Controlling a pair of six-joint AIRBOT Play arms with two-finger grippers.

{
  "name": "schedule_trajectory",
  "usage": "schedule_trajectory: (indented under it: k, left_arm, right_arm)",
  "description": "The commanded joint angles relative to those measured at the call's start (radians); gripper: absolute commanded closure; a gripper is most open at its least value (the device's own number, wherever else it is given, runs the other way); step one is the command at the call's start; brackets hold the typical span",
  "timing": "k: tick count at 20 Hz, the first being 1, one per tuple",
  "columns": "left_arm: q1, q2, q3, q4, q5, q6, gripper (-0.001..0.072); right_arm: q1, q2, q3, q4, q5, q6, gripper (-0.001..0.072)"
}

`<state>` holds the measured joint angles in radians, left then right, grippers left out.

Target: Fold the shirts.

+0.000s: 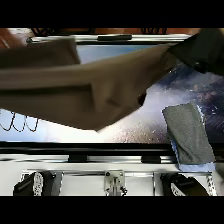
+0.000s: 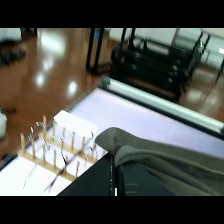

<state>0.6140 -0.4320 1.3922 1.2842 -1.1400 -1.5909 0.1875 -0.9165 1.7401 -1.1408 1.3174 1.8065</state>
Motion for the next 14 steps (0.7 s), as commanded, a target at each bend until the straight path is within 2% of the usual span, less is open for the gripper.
schedule_trajectory:
  k: [1,4,7,9,10,13,14]
  left_arm:
    - [0.008,0.024,0.025,-0.086,-0.046,-0.001,0.0679]
    - [0.006,0.056,0.134,-0.118,0.112,0.064,0.0679]
    - [0.007,0.058,0.271,-0.102,0.133,0.052,0.0680]
    - [0.007,0.058,0.298,-0.074,0.061,0.030,0.0680]
    - [0.007,0.056,0.296,-0.056,-0.024,0.030,0.0680]
    - [0.007,0.057,0.280,-0.043,-0.278,0.035,0.0680]
    - [0.007,0.065,0.280,-0.043,-0.306,0.045,0.0680]
  right_arm:
    - [0.009,0.060,0.021,-0.029,-0.006,0.003,0.0645]
    - [0.009,0.103,0.021,-0.029,-0.163,-0.068,0.0645]
    - [0.008,0.170,0.021,-0.109,-0.318,-0.101,0.0645]
    - [0.008,0.205,0.021,-0.220,-0.305,-0.060,0.0645]
    - [0.008,0.215,0.021,-0.257,-0.274,-0.050,0.0645]
    - [0.008,0.220,0.021,-0.291,-0.147,-0.047,0.0645]
    - [0.008,0.220,0.021,-0.291,-0.128,-0.050,0.0645]
